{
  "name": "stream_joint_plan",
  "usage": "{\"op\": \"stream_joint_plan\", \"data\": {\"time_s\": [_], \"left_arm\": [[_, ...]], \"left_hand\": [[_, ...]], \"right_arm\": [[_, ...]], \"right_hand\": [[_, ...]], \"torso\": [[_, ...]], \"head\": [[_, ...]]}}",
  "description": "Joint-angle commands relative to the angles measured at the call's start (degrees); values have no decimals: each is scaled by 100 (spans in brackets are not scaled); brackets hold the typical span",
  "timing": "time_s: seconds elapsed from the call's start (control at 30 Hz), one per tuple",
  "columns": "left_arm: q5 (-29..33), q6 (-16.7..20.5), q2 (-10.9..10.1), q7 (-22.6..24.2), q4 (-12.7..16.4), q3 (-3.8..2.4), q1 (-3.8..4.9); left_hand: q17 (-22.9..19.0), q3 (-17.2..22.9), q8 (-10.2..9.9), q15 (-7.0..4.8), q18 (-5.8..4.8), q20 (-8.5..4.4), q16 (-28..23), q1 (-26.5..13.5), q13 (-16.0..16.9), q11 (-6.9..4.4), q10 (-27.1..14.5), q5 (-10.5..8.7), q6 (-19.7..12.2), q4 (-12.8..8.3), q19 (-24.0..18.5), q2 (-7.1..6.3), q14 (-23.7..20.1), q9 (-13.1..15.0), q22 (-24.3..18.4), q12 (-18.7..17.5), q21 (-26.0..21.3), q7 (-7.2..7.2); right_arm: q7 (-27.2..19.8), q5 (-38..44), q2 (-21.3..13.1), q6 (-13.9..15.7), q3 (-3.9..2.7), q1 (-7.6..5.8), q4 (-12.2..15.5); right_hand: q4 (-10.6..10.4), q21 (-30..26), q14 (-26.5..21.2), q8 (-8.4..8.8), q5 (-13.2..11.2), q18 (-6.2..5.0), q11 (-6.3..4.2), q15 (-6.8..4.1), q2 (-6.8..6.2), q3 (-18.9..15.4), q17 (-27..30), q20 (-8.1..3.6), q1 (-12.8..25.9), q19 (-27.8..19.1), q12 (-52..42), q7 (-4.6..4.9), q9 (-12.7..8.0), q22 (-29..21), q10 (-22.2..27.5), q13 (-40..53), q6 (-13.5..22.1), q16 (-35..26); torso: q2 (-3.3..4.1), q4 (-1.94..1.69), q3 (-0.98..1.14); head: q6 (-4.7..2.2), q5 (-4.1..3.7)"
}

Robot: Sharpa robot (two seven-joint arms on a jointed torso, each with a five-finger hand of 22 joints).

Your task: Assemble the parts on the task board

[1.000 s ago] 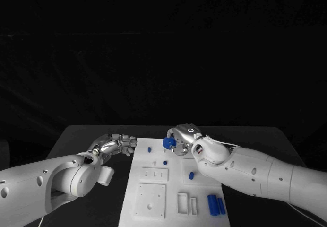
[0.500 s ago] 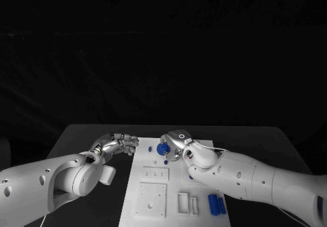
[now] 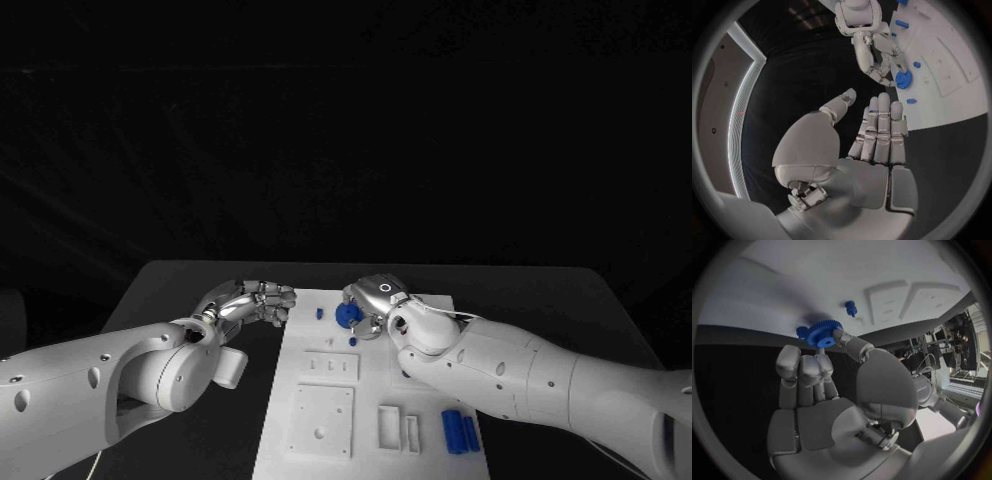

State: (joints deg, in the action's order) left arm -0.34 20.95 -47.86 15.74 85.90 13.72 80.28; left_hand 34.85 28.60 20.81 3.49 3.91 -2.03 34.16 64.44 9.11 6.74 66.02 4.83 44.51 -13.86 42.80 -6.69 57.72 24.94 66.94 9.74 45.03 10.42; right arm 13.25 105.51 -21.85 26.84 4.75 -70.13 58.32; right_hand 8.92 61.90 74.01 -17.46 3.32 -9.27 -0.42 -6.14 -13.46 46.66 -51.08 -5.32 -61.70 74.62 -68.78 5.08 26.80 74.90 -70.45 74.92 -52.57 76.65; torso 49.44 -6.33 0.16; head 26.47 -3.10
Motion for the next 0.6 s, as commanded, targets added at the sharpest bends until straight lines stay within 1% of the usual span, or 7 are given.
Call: {"op": "stream_joint_plan", "data": {"time_s": [0.03,0.17,0.27,0.3,0.43,0.6], "left_arm": [[-11,-59,16,45,9,-7,6],[-11,-63,28,44,1,-7,7],[-11,-63,30,42,1,-7,7],[-11,-62,30,42,1,-7,7],[-11,-59,27,38,1,-7,8],[-11,-62,30,38,-1,-7,8]], "left_hand": [[-9,5,-28,-10,117,-23,-23,-47,8,15,-2,-28,13,-22,-9,-6,-38,9,-8,-18,28,26],[-9,6,-29,-10,117,-23,-23,-47,8,15,-2,-28,13,-23,-10,-6,-38,9,-9,-19,29,26],[-9,6,-29,-10,117,-23,-23,-48,8,15,-3,-28,13,-24,-10,-6,-38,9,-9,-20,29,26],[-9,6,-29,-10,117,-23,-22,-49,8,15,-3,-28,12,-24,-10,-6,-38,9,-9,-20,29,26],[-9,7,-30,-10,117,-23,-22,-50,8,15,-3,-28,12,-24,-10,-6,-38,10,-10,-20,30,26],[-9,7,-31,-10,117,-23,-22,-51,9,15,-3,-28,11,-25,-11,-7,-38,10,-11,-21,31,27]], "right_arm": [[-38,36,46,-89,5,6,-62],[-61,-7,94,-107,31,16,-130],[-54,-27,117,-114,43,18,-176],[-62,-62,126,-103,44,18,-199],[-68,-96,150,-87,51,20,-261],[-75,-140,156,-95,56,20,-279]], "right_hand": [[-31,23,0,-13,-13,-573,4,-44,-38,-18,-10,-32,-32,27,12,96,1,88,-26,-9,-445,-35],[-30,24,-2,5,-18,-573,11,-37,-56,-36,-12,-30,-23,22,56,104,-8,89,20,-38,-418,-46],[-31,22,-3,55,-21,-573,35,-16,-102,-63,-16,-27,-13,10,121,130,-34,88,83,-83,-337,-65],[-31,15,-6,111,-23,-573,59,7,-148,-70,-17,-26,-13,1,190,156,-61,85,150,-129,-241,-79],[-29,3,0,244,-28,-573,131,74,-231,-94,-28,-28,-36,-8,271,232,-124,78,235,-189,-1,-103],[-25,-5,1,326,-30,-573,151,95,-266,-121,-39,-28,-54,-12,349,250,-161,74,316,-250,164,-121]], "torso": [[-1,12,10],[-3,8,10],[-4,5,10],[-4,7,11],[-2,12,11],[-6,19,10]], "head": [[2,16],[1,19],[3,26],[4,27],[4,30],[5,37]]}}
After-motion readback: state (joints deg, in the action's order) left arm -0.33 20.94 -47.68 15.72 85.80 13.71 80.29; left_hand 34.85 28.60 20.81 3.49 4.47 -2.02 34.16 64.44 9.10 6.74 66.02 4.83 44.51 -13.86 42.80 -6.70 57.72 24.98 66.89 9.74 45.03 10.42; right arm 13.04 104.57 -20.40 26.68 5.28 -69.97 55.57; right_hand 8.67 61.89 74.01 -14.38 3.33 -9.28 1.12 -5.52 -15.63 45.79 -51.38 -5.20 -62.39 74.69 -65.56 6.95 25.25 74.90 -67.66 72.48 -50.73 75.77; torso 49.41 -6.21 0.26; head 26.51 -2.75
